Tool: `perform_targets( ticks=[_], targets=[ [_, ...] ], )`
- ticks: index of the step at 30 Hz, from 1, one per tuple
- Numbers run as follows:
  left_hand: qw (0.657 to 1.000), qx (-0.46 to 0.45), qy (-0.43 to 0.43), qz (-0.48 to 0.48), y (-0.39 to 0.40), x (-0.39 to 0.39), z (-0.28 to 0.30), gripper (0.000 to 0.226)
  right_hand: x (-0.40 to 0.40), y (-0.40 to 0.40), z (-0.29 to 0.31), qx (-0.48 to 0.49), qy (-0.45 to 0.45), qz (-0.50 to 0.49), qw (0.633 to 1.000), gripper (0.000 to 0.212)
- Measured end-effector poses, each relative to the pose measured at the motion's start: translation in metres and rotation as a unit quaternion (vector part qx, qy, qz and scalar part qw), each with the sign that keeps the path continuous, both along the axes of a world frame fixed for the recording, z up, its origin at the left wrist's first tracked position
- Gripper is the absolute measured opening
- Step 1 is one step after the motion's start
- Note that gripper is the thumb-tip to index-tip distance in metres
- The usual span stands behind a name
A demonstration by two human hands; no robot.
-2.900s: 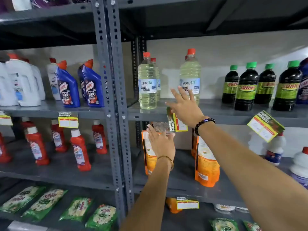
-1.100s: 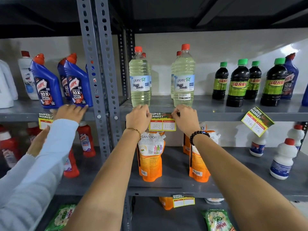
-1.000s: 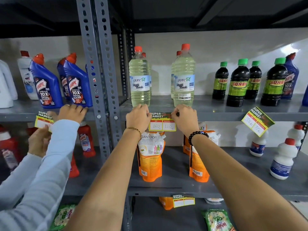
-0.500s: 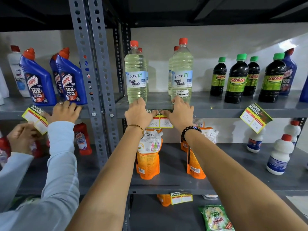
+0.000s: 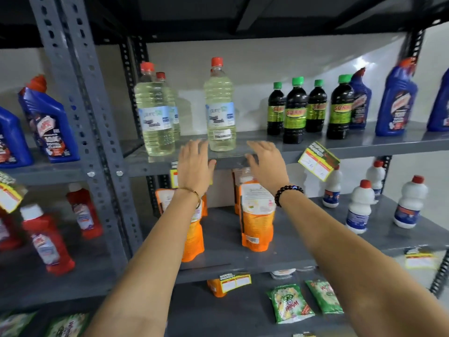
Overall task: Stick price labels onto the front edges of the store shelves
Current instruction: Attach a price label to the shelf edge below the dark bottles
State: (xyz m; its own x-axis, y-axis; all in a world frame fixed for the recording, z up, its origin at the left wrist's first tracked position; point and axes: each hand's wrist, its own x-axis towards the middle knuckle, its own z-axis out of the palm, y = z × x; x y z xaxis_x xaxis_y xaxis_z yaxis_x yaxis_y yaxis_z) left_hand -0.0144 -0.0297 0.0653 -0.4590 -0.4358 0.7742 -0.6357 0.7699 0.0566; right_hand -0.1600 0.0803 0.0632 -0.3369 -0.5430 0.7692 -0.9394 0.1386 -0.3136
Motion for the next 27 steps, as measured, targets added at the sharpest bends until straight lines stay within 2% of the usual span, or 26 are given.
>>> perform_targets(
  ticks=[4,8,11,15,20,24,27],
  targets=[
    [0.996,-0.021,-0.050,-0.065,0.049,-0.068,0.007,0.051,-0.063,0.056,-0.011,-0.021,-0.033,-0.105,0.994,0.040],
    [0.991,-0.040,-0.095,-0.090,0.096,-0.136,0.007,0.050,-0.125,0.107,-0.024,0.016,-0.048,-0.163,0.985,0.040],
    [0.989,-0.052,-0.115,-0.082,0.118,-0.174,0.008,0.047,-0.160,0.129,-0.029,0.067,-0.034,-0.147,0.986,0.036],
    [0.992,-0.051,-0.099,-0.060,0.135,-0.206,0.013,0.043,-0.188,0.139,-0.030,0.103,-0.010,-0.084,0.991,0.031],
    [0.994,-0.046,-0.092,-0.039,0.141,-0.216,0.014,0.035,-0.199,0.136,-0.029,0.097,-0.011,-0.026,0.995,0.025],
    [0.997,-0.035,-0.051,-0.047,0.143,-0.222,0.015,0.024,-0.205,0.131,-0.024,0.054,-0.059,-0.017,0.997,0.017],
    [0.997,-0.031,-0.055,-0.044,0.144,-0.226,0.017,0.017,-0.209,0.129,-0.021,0.060,-0.061,-0.026,0.996,0.014]
  ],
)
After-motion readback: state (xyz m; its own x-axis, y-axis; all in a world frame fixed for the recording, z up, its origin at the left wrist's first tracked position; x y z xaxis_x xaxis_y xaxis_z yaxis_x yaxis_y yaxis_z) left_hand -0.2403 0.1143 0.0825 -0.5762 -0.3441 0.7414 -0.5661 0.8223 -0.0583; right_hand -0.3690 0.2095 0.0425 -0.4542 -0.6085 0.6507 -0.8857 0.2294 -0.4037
